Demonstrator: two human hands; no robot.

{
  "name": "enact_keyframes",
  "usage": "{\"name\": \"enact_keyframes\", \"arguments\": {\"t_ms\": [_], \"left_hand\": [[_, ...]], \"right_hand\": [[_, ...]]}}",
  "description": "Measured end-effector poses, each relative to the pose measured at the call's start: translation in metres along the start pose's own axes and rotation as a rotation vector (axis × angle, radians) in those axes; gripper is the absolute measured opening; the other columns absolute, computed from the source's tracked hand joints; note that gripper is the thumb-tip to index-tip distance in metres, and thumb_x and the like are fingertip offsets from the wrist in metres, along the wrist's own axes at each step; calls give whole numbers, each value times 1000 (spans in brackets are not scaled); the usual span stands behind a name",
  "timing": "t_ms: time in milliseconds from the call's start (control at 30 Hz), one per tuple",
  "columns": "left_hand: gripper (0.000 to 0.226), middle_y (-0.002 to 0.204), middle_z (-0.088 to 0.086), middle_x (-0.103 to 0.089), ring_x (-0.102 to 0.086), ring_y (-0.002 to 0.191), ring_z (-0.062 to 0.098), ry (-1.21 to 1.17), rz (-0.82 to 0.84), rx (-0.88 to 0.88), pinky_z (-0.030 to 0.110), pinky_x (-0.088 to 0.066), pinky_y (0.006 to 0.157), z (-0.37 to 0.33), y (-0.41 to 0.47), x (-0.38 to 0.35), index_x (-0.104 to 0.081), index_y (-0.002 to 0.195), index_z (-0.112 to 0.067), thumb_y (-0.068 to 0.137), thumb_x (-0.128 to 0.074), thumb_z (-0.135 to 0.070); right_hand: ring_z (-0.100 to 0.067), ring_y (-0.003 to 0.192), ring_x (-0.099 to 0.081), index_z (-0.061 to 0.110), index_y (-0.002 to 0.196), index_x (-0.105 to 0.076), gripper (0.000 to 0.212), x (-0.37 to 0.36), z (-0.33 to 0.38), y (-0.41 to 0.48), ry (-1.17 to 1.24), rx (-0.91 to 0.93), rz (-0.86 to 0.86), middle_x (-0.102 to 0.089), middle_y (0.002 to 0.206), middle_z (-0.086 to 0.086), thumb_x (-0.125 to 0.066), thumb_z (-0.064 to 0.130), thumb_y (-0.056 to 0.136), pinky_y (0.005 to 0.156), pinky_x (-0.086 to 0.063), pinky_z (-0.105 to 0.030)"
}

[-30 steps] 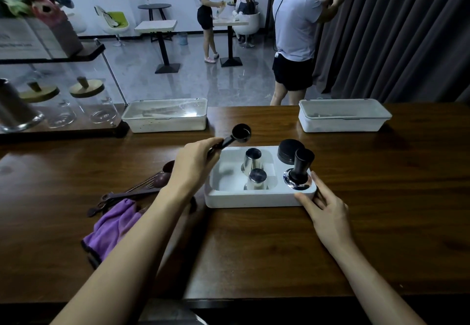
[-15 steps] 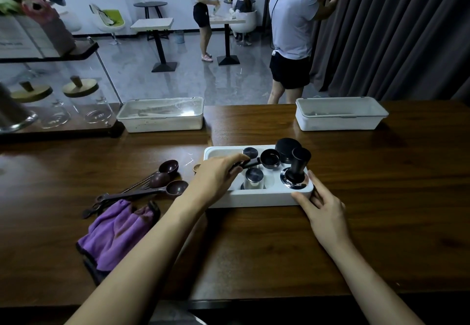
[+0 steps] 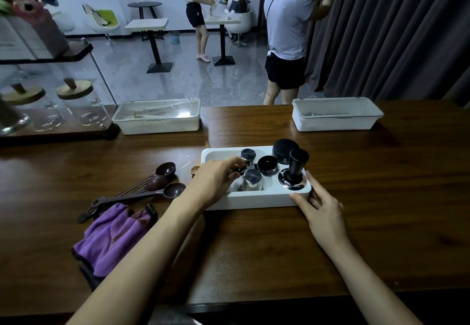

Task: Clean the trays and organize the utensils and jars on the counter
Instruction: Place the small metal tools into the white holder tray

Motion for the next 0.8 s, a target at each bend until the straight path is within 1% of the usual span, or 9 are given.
{"name": "enact_keyframes", "arguments": {"t_ms": [167,267,333,400,533,633,700,767,800], "left_hand": [[24,103,2,-73,-68,95,26,102,9,55,38,-54,79,15,3,4,-58,113,-40,96,-64,-24],[21,98,5,-70,-61,96,27,113,4,51,34,-46,73,18,3,5,-66,116,-28,97,-63,-19],[21,93,0,-68,-53,99,25,105,-10,30,33,-42,75,17,0,6,-69,116,-23,97,-63,-16],[22,105,0,-69,-51,111,27,111,-26,-10,36,-43,89,20,-3,8,-71,117,-21,96,-66,-16],[38,143,9,-60,-42,140,27,62,-119,2,38,-28,119,23,-27,19,-66,133,-11,97,-67,-24],[52,159,2,-43,-43,140,20,24,-144,100,36,-39,109,23,-48,19,-57,144,-16,99,-63,-41],[52,160,-3,-40,-52,129,21,28,-138,141,37,-47,91,19,-56,18,-55,141,-21,97,-59,-51],[47,142,-5,-56,-62,111,27,51,-150,166,37,-43,71,14,-61,19,-52,128,-27,95,-56,-59],[46,127,-3,-65,-65,103,29,54,-155,201,36,-40,68,12,-63,20,-50,124,-28,93,-57,-61]], "right_hand": [[1,121,-54,36,148,-44,71,0,0,0,-1,-8,-2,-51,133,19,-76,32,85,99,-48,-18],[-6,125,-56,37,148,-44,71,0,-1,0,4,-11,5,-54,139,13,-76,31,85,103,-50,-29],[-8,127,-56,36,149,-44,71,0,0,0,15,-13,11,-54,142,8,-76,30,86,103,-50,-28],[-7,129,-54,34,149,-44,72,0,2,-1,26,-15,14,-52,144,7,-77,29,85,102,-48,-22],[-7,132,-49,37,149,-40,73,0,7,-1,3,-4,44,-45,147,12,-75,29,85,102,-45,-16],[-7,135,-44,41,152,-34,81,1,12,1,-88,6,96,-42,150,14,-71,46,80,110,-42,-26],[-16,139,-42,44,153,-30,83,2,16,6,-155,-25,129,-38,155,10,-70,51,80,113,-40,-37],[-25,140,-42,47,152,-28,81,3,17,11,-206,-72,156,-35,158,6,-70,51,83,112,-40,-43],[-25,141,-40,48,152,-27,82,5,18,14,-223,-76,169,-35,158,7,-70,53,82,112,-38,-44]]}}
Point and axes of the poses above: each hand's wrist, its own y-axis towards the middle knuckle, its own x-axis out of the back of the hand, z = x × y, the point moved 3 cm from there along y, towards the middle knuckle
